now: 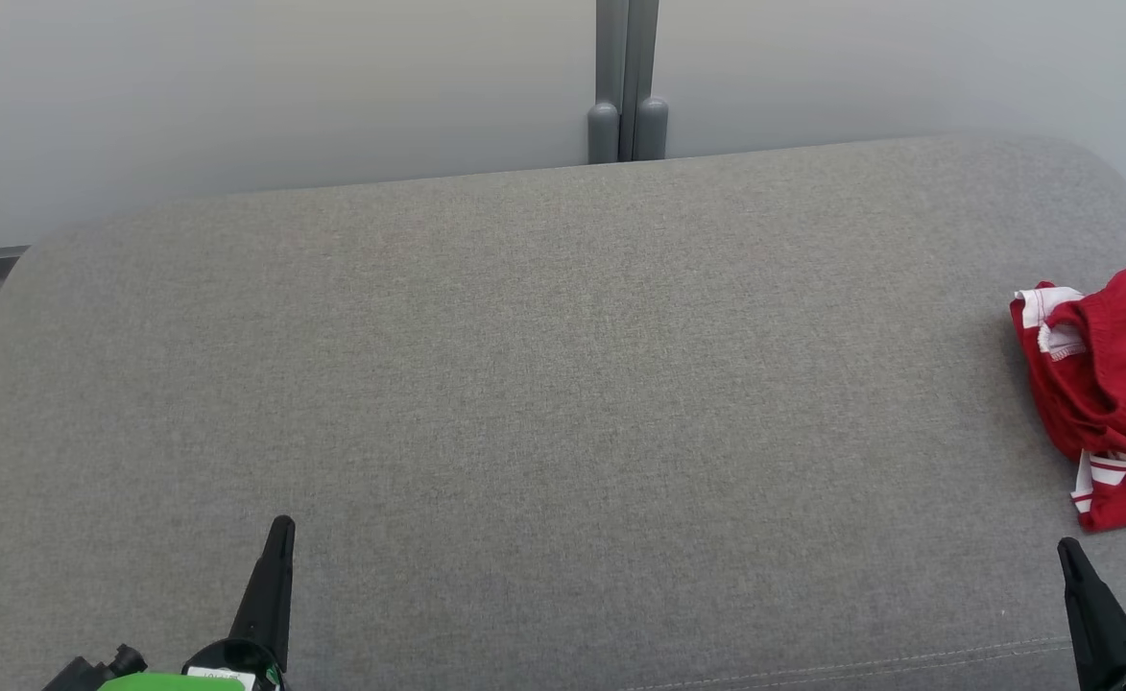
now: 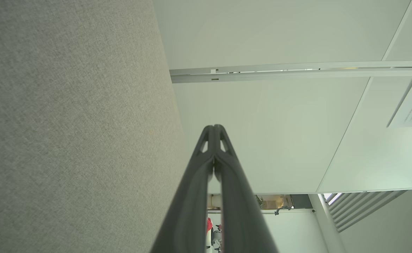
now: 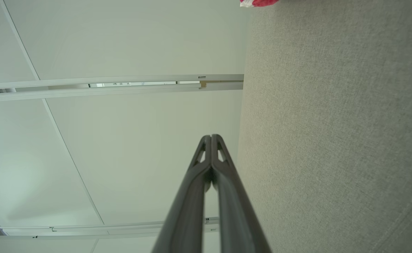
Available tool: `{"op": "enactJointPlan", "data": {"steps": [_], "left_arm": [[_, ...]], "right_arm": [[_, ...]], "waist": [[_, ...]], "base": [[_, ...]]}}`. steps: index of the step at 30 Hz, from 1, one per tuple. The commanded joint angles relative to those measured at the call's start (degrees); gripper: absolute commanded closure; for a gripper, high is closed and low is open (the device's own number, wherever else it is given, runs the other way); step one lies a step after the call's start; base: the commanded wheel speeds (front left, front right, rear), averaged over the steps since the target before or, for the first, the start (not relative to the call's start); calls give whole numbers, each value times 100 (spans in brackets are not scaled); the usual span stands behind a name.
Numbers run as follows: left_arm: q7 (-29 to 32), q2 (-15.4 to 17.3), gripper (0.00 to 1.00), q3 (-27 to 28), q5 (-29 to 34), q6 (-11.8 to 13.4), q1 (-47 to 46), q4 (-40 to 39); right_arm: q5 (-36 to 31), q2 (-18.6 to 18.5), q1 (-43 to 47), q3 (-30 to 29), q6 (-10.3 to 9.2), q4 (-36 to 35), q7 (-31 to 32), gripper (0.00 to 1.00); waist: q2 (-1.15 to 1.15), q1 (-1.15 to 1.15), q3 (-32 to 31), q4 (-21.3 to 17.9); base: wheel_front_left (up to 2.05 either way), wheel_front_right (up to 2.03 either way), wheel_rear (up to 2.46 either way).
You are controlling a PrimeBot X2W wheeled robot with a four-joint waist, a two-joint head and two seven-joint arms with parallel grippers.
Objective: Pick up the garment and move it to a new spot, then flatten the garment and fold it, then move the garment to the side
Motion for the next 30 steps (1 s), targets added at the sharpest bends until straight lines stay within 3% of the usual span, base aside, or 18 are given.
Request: {"op": "enactJointPlan", "data": {"steps": [1, 30], "left_arm": [[13, -8, 100, 12, 20, -24, 67, -22], [20, -11, 100, 16, 20, -24, 67, -22]], "right_arm": [[16, -4, 34, -2, 2, -22, -17, 100], [14, -5, 34, -1, 2, -22, -16, 100]], "waist": [[0, 0, 0, 0], [0, 0, 0, 0]], "base": [[0, 0, 0], [0, 0, 0]]}}
